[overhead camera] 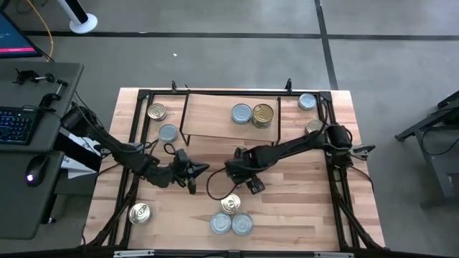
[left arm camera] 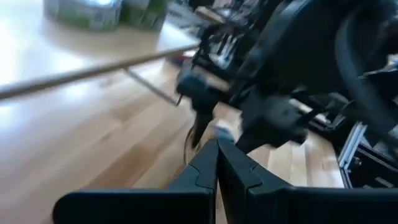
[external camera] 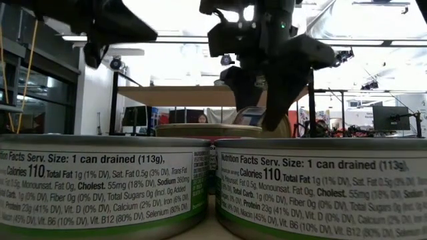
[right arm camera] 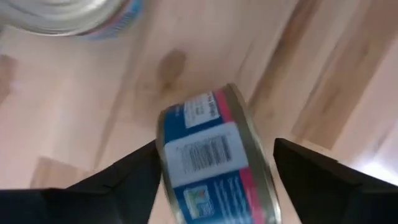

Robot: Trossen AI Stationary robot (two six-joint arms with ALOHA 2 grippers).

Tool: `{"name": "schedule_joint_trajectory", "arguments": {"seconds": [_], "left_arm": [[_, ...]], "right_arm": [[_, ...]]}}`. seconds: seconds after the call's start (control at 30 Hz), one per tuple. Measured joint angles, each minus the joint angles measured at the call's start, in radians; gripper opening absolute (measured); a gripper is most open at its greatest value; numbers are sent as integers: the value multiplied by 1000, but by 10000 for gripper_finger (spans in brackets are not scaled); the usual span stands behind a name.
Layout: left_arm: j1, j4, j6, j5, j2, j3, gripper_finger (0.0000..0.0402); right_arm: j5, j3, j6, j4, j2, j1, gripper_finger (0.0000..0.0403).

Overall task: Stack canned seafood by type on shelf
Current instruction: Put the blue-pink tuna can on the shelf

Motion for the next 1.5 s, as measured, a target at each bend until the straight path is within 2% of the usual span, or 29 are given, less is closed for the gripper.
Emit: {"name": "schedule_joint_trajectory", "arguments": {"seconds": [0.07,0.2,0.4,0.53,0.67,0.77,0.93,1.2,1.5], "left_arm": [[0,41,87,0,-21,0,0],[-7,64,242,-43,-140,8,0],[-49,61,592,-113,-372,45,0],[-69,60,729,-175,-487,47,0],[-86,59,743,-165,-553,47,0],[-106,59,744,-125,-571,47,0],[-143,47,744,-96,-570,47,0],[-200,28,742,-96,-566,46,0],[-225,-21,741,-100,-566,46,0]], "right_arm": [[32,-1,19,0,1,6,261],[37,42,69,-22,-1,22,171],[68,279,90,-64,-1,54,166],[281,438,38,44,-5,66,166],[523,509,-121,124,22,13,166],[619,552,-181,163,71,-47,166],[692,614,-235,167,156,-127,167],[775,703,-380,187,285,-162,208],[794,703,-338,156,303,-158,214]]}}
